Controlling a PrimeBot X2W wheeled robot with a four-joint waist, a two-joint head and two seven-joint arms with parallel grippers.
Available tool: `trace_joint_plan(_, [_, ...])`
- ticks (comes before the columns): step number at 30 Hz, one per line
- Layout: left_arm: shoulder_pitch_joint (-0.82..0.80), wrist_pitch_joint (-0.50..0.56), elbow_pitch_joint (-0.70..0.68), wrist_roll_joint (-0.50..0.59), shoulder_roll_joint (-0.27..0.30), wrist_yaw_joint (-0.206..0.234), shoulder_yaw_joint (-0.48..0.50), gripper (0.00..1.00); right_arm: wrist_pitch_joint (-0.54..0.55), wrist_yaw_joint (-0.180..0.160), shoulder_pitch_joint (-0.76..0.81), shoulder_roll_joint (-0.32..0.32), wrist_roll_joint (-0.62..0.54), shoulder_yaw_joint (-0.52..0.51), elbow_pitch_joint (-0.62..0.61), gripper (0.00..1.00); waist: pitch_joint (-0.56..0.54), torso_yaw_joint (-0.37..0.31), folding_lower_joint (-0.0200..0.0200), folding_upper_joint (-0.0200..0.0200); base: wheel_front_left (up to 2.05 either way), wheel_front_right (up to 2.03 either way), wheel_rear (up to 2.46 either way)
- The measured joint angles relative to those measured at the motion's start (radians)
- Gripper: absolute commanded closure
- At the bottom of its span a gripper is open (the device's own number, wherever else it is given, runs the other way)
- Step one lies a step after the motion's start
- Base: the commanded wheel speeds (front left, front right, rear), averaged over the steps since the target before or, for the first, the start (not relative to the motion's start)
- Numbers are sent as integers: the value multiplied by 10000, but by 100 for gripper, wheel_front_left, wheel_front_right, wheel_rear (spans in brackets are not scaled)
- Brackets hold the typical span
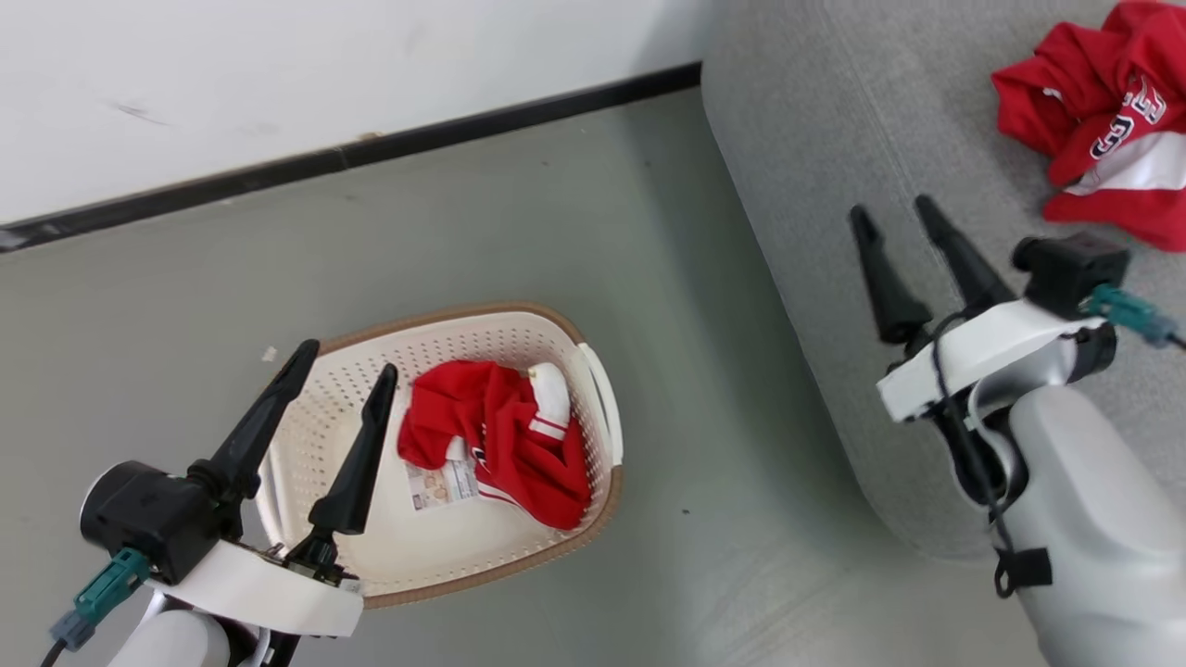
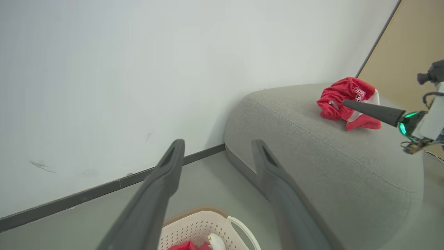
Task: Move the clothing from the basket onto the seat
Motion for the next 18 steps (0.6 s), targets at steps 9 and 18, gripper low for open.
trace_joint_plan(9, [436, -4, 418, -146, -579, 268, 972, 0, -2, 0, 523, 240, -408, 911, -38, 0, -761, 714, -1, 0, 0, 0, 0])
trace_joint_plan(18, [1002, -29, 815, -115, -1160, 309, 1628, 0, -4, 0, 1399, 336, -447, 1049, -159, 0, -1458, 1464, 0, 0, 0, 0, 0])
